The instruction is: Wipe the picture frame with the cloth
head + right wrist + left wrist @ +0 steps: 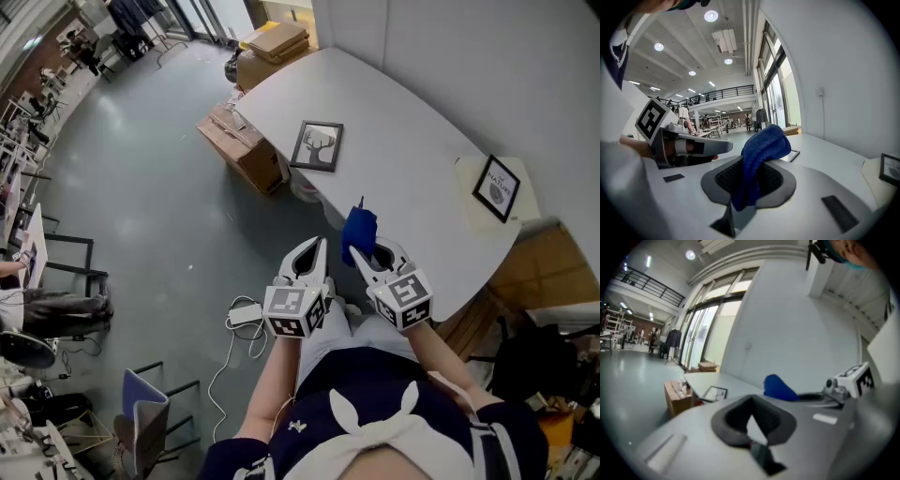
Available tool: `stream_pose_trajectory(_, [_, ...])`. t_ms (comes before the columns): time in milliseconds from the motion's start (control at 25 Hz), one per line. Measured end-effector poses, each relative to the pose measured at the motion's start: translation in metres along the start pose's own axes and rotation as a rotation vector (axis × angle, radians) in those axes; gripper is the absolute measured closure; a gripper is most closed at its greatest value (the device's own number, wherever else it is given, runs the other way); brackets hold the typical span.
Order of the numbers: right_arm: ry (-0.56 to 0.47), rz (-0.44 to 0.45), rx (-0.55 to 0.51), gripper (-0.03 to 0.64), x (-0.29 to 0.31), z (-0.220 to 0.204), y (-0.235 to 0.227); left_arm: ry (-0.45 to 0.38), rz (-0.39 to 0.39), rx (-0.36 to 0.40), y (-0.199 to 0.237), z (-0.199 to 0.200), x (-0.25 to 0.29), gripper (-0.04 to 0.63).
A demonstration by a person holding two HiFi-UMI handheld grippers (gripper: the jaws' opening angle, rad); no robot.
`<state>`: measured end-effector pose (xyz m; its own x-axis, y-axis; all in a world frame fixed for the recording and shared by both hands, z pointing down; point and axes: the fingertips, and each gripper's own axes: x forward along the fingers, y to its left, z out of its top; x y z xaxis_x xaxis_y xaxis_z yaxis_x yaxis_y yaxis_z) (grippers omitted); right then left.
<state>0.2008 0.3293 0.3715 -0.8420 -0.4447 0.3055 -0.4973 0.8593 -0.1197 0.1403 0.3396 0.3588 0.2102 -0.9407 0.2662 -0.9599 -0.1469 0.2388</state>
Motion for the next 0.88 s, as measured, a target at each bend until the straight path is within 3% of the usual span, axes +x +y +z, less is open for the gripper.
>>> stream_pose_trajectory(520, [0.008, -0.028, 0.007, 0.555, 0.021, 0.002, -0.004, 0.013, 0.011, -0.028, 0.028, -0.002, 0.006, 0.592])
stream_pose_trajectory(880, [0.035, -0.066, 0.023, 0.555, 0.06, 0.019, -0.025, 0.033, -0.022, -0.032, 0.068, 0.02, 0.043, 0.592])
